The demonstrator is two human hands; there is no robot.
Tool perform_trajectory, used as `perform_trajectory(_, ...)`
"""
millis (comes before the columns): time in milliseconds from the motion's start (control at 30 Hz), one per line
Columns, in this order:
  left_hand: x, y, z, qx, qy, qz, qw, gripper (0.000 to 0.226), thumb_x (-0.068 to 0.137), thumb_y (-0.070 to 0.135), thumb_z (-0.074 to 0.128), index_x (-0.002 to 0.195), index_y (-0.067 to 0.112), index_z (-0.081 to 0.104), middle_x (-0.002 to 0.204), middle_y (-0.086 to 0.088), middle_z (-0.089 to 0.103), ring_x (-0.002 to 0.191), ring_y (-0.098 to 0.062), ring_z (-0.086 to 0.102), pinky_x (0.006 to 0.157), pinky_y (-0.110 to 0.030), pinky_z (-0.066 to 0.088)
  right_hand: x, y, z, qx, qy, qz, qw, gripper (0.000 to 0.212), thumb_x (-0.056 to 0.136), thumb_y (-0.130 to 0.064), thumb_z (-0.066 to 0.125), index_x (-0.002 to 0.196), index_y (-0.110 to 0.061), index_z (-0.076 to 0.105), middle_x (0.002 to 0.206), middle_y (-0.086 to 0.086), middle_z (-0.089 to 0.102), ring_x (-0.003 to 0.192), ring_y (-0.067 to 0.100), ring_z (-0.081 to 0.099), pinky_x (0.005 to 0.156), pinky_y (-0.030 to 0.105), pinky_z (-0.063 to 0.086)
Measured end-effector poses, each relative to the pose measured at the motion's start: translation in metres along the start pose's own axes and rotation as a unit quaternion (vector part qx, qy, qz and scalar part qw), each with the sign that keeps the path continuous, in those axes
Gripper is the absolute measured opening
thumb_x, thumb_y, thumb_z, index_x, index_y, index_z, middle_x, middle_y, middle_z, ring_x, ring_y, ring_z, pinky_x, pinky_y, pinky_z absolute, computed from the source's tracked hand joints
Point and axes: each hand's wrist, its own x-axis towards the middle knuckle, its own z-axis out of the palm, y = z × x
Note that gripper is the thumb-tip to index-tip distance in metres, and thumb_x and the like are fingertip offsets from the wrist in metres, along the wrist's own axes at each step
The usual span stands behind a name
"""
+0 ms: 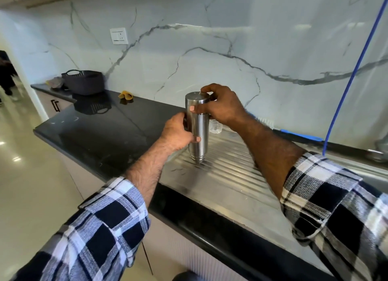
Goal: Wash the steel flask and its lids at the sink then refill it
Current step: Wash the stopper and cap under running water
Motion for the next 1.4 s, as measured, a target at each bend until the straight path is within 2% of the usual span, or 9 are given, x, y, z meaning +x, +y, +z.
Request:
perform_trajectory(433, 0.029, -0.015, 0.020, 0.013, -0.047, -0.002, 0.999, 0.072, 0.065, 0.014, 0.100, 0.127, 0.021, 0.063, 0.116, 0.006, 0.070, 0.110, -0.018, 0.069, 0.098, -0.042, 0.060, 0.022, 0.032, 0.001, -0.006, -0.004, 0.030, 1.000, 0.087, 0.052, -0.055, 0.092, 0.131, -0.027, 0.067, 0.114, -0.002, 0.073, 0.101, 0.018, 0.074, 0.090, 0.046, 0.064)
perform_trajectory(567, 0.032, -0.012, 0.018, 0.010, -0.054, -0.008, 0.998, 0.077, 0.066, 0.015, 0.100, 0.131, 0.019, 0.061, 0.121, 0.003, 0.071, 0.113, -0.020, 0.069, 0.103, -0.045, 0.059, 0.024, 0.032, -0.002, -0.026, -0.012, 0.025, 0.999, 0.075, 0.069, -0.054, 0.093, 0.133, -0.027, 0.066, 0.116, -0.003, 0.073, 0.104, 0.015, 0.072, 0.098, 0.042, 0.059)
perform_trajectory(767, 0.027, -0.006, 0.012, 0.017, -0.056, -0.015, 0.998, 0.078, 0.067, 0.018, 0.101, 0.132, 0.018, 0.059, 0.127, 0.002, 0.069, 0.116, -0.020, 0.066, 0.104, -0.041, 0.056, 0.019, 0.028, -0.008, -0.025, -0.016, 0.044, 0.999, 0.081, 0.068, -0.053, 0.094, 0.138, -0.028, 0.061, 0.116, -0.004, 0.074, 0.104, 0.016, 0.073, 0.093, 0.040, 0.061)
perform_trajectory(900, 0.020, -0.008, 0.009, 0.020, -0.050, -0.021, 0.998, 0.082, 0.060, 0.021, 0.103, 0.128, 0.022, 0.057, 0.127, 0.004, 0.070, 0.113, -0.020, 0.070, 0.102, -0.046, 0.059, 0.008, 0.027, -0.016, -0.014, -0.003, 0.062, 0.998, 0.082, 0.068, -0.049, 0.096, 0.138, -0.027, 0.060, 0.111, -0.006, 0.073, 0.100, 0.013, 0.072, 0.096, 0.044, 0.061)
perform_trajectory(1033, 0.003, -0.002, 0.002, 0.050, -0.018, -0.037, 0.998, 0.101, 0.061, 0.028, 0.104, 0.147, 0.019, 0.050, 0.130, 0.000, 0.067, 0.116, -0.022, 0.067, 0.101, -0.041, 0.057, -0.009, 0.028, -0.028, -0.013, 0.004, 0.071, 0.997, 0.080, 0.070, -0.050, 0.095, 0.138, -0.028, 0.060, 0.108, -0.010, 0.070, 0.102, 0.013, 0.070, 0.099, 0.044, 0.059)
perform_trajectory(1100, -0.008, 0.002, 0.000, 0.062, 0.015, -0.042, 0.997, 0.089, 0.065, 0.030, 0.102, 0.139, 0.019, 0.054, 0.120, 0.003, 0.067, 0.109, -0.019, 0.066, 0.086, -0.032, 0.054, -0.020, 0.033, -0.034, -0.016, 0.007, 0.075, 0.997, 0.079, 0.070, -0.051, 0.095, 0.137, -0.028, 0.060, 0.108, -0.009, 0.072, 0.101, 0.015, 0.072, 0.099, 0.044, 0.059)
perform_trajectory(1167, -0.020, 0.005, 0.003, 0.077, 0.046, -0.033, 0.995, 0.064, 0.067, 0.031, 0.101, 0.115, 0.024, 0.060, 0.103, 0.007, 0.068, 0.097, -0.015, 0.068, 0.072, -0.027, 0.050, -0.032, 0.041, -0.046, -0.018, 0.009, 0.081, 0.996, 0.077, 0.071, -0.050, 0.095, 0.136, -0.028, 0.061, 0.107, -0.009, 0.074, 0.099, 0.015, 0.073, 0.098, 0.044, 0.059)
perform_trajectory(1267, -0.034, 0.009, 0.024, 0.065, 0.014, -0.015, 0.998, 0.048, 0.064, 0.032, 0.102, 0.090, 0.025, 0.062, 0.093, 0.007, 0.070, 0.089, -0.014, 0.070, 0.078, -0.033, 0.060, -0.048, 0.057, -0.067, -0.034, 0.016, 0.096, 0.995, 0.067, 0.071, -0.050, 0.094, 0.128, -0.027, 0.066, 0.109, -0.005, 0.075, 0.101, 0.016, 0.072, 0.097, 0.046, 0.060)
perform_trajectory(1400, -0.045, 0.021, 0.072, 0.031, -0.075, 0.003, 0.997, 0.043, 0.063, 0.032, 0.102, 0.087, 0.023, 0.068, 0.090, 0.005, 0.070, 0.083, -0.012, 0.068, 0.083, -0.038, 0.064, -0.067, 0.087, -0.094, -0.080, 0.035, 0.130, 0.988, 0.049, 0.075, -0.046, 0.090, 0.117, -0.030, 0.072, 0.109, -0.001, 0.076, 0.099, 0.020, 0.072, 0.093, 0.041, 0.060)
